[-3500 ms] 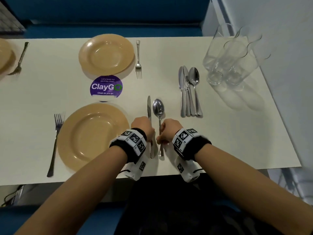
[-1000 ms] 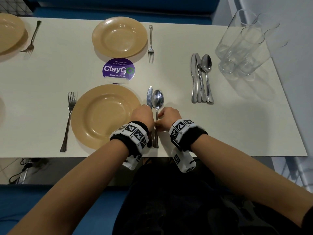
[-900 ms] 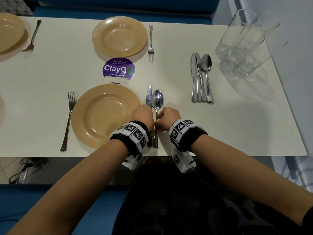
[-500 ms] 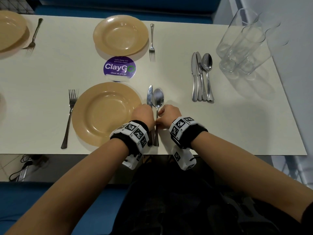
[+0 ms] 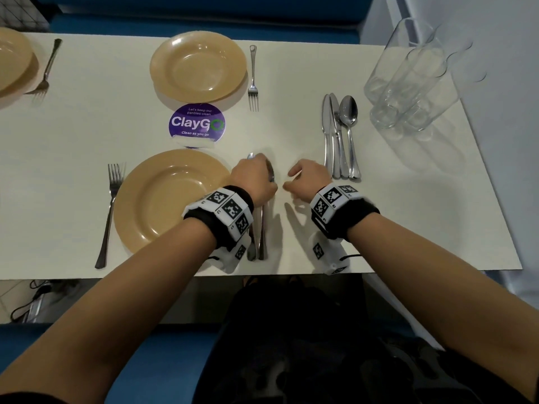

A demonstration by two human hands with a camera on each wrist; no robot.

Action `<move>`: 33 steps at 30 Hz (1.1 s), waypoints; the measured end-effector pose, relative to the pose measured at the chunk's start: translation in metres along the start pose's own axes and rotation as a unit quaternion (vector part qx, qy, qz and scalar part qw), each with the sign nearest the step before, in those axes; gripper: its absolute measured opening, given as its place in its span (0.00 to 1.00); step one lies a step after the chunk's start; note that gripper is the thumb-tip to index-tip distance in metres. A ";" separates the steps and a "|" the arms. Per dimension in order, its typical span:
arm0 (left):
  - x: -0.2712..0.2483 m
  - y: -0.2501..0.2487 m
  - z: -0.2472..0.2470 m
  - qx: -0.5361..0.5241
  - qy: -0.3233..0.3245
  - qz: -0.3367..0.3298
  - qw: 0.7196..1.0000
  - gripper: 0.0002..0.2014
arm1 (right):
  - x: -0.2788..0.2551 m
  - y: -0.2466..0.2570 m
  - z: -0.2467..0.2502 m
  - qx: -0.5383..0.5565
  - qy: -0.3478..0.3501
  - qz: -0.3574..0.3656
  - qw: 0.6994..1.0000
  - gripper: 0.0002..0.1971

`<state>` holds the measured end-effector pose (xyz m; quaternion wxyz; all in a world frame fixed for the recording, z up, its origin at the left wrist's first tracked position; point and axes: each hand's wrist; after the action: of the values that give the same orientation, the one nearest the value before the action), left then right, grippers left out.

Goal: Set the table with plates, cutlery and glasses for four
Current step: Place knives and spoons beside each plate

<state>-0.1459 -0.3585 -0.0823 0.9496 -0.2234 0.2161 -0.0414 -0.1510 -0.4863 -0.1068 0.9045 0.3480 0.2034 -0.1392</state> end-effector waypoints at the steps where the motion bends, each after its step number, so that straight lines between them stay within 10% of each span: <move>1: 0.008 -0.008 0.002 -0.025 0.000 -0.011 1.000 0.20 | 0.007 -0.004 0.013 -0.005 -0.025 -0.004 1.000 0.14; 8: 0.071 -0.081 -0.014 -0.044 0.056 -0.042 0.997 0.23 | 0.048 -0.052 0.092 0.027 -0.145 -0.092 0.985 0.17; 18: 0.147 -0.123 -0.036 -0.071 0.039 0.113 0.990 0.08 | 0.094 -0.076 0.105 0.021 -0.107 -0.107 0.988 0.12; 33: 0.149 -0.116 -0.017 0.063 0.081 0.039 0.994 0.18 | 0.093 -0.072 0.117 0.070 -0.077 -0.136 0.985 0.07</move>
<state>-0.0164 -0.4955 -0.1031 0.9420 -0.1506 0.2977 -0.0357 -0.0657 -0.6285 -0.1120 0.8635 0.3677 0.1680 -0.3015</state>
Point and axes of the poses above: each hand's wrist, its own x-axis towards the middle knuckle, its own z-axis out of the back of the hand, y = z × x, and after that the axes turned 3 degrees about y, right-handed
